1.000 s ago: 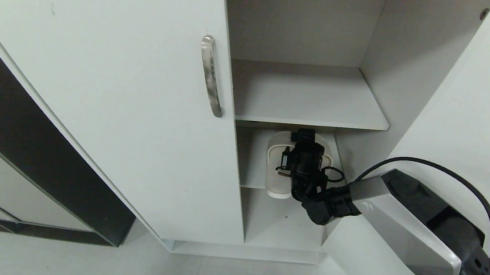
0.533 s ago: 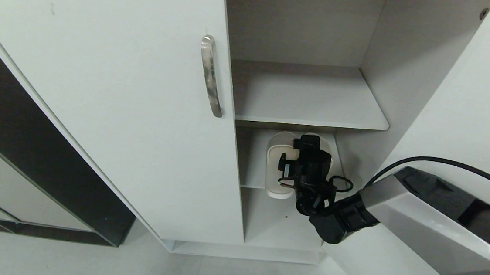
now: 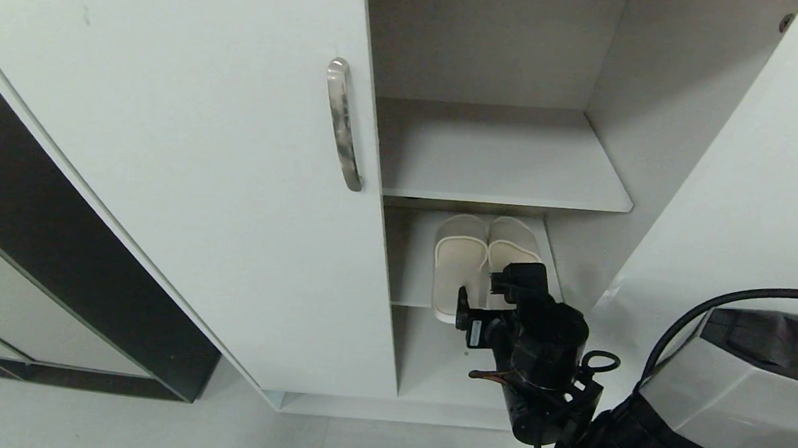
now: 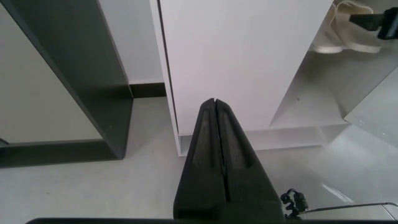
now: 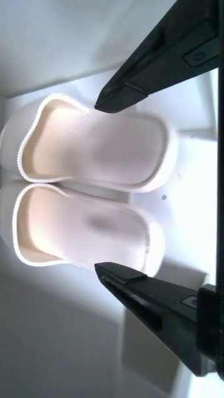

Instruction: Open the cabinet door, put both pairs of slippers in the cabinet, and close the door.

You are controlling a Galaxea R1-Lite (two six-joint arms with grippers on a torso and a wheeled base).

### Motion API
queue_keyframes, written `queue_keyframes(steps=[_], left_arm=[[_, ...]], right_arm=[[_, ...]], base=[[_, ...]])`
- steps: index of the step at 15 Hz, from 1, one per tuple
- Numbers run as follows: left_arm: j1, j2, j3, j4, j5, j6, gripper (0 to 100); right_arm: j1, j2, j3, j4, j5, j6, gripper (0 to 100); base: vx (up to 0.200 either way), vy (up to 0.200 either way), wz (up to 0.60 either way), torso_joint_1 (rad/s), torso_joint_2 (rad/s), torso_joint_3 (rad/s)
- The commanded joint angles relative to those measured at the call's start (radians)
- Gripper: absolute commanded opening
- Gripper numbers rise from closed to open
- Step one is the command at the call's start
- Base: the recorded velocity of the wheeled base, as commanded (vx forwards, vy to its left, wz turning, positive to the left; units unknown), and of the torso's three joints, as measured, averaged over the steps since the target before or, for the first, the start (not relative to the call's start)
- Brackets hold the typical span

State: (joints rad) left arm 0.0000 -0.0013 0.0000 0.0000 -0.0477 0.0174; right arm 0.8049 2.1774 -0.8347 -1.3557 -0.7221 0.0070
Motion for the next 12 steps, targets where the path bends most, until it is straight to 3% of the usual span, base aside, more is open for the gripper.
queue_keyframes(steps=[1,6,12], left_arm=[[0.000,0.001,0.000,0.000,0.000,-0.001,0],[0.000,0.001,0.000,0.000,0.000,-0.001,0],[0.000,0.001,0.000,0.000,0.000,-0.002,0]], right_arm=[[0.011,-0.027,0.017,-0.002,0.001,-0.002,100],[0.014,-0.021,0.016,-0.002,0.001,-0.004,100],[0.014,-0.018,0.016,-0.003,0.003,-0.004,100]], base=[[-0.200,0.000,0.00,0.002,0.00,0.007],[-0.200,0.000,0.00,0.001,0.00,0.000],[0.000,0.000,0.00,0.000,0.00,0.000]])
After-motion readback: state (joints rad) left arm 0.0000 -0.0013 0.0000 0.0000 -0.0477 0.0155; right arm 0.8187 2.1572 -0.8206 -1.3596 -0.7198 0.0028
